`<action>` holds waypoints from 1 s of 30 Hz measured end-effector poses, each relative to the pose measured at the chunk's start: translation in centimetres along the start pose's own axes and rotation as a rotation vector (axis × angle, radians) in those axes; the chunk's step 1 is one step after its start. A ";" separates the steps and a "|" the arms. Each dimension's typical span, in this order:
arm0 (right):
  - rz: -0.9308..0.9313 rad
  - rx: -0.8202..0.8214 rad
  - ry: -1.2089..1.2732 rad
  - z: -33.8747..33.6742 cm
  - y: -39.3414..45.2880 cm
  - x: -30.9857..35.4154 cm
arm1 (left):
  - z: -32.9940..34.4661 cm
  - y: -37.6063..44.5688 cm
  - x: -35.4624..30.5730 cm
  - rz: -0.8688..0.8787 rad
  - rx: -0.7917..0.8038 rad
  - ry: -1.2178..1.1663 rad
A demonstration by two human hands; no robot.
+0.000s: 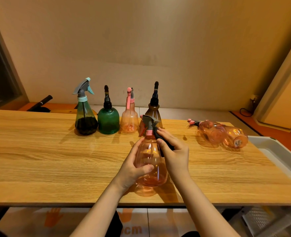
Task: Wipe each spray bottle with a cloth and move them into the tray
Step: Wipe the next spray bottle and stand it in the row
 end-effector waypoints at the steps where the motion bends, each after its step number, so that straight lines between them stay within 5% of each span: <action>1: 0.000 0.006 0.008 0.1 0.0 0.0 | -0.1 0.0 0.1 -0.003 -0.002 -0.011; 24: -0.027 -0.007 -0.012 0.4 -0.3 0.3 | -0.7 0.0 0.5 -0.031 -0.043 0.014; 30: 0.176 0.063 0.078 0.5 1.2 -1.4 | -1.1 0.3 1.1 -0.051 -0.028 -0.068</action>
Point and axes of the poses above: each hand's wrist, its own y-axis towards the middle knuckle, its own z-axis out of the palm, x = y × z, the point moved 10 cm from there along y, towards the middle knuckle, and after that the axes turned 3 degrees about z, right-handed, at the moved point
